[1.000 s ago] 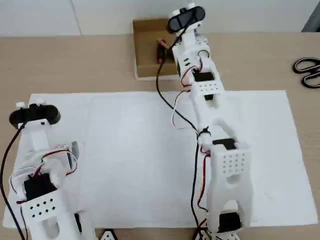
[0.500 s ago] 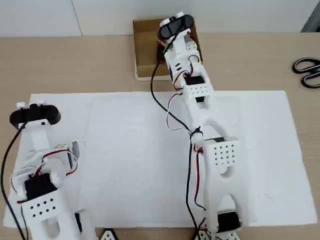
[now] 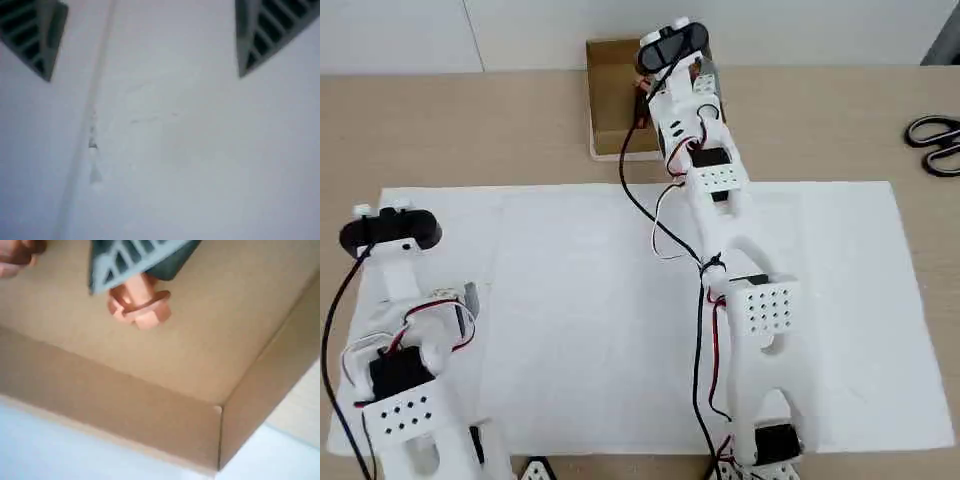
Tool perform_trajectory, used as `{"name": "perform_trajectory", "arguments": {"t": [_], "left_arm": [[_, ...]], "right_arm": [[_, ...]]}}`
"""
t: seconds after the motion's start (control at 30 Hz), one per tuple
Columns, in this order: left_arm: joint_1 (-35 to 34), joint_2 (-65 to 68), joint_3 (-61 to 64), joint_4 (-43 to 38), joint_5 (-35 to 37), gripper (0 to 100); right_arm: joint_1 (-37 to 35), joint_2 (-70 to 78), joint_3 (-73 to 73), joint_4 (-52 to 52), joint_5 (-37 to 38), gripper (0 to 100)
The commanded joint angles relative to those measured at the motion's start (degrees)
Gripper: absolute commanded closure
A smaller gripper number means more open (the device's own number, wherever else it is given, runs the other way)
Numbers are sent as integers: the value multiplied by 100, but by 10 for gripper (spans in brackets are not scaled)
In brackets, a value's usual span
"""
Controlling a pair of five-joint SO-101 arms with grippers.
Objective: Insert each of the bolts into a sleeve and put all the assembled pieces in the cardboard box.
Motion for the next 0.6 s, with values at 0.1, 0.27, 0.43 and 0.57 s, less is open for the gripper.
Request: {"name": "perform_trajectory", "arguments": {"t": [0.1,0.27,0.43,0.57], "left_arm": [[26,-44,-585,105,-9,771],[26,-44,-1182,589,-9,771],[35,-44,-1596,1301,0,771],[35,-44,-1815,1811,0,771]], "right_arm": [[163,-1130,-316,629,44,745],[163,-2211,-316,2264,0,745],[136,-3301,-308,4057,0,745],[145,-4330,-308,5560,0,745]]}}
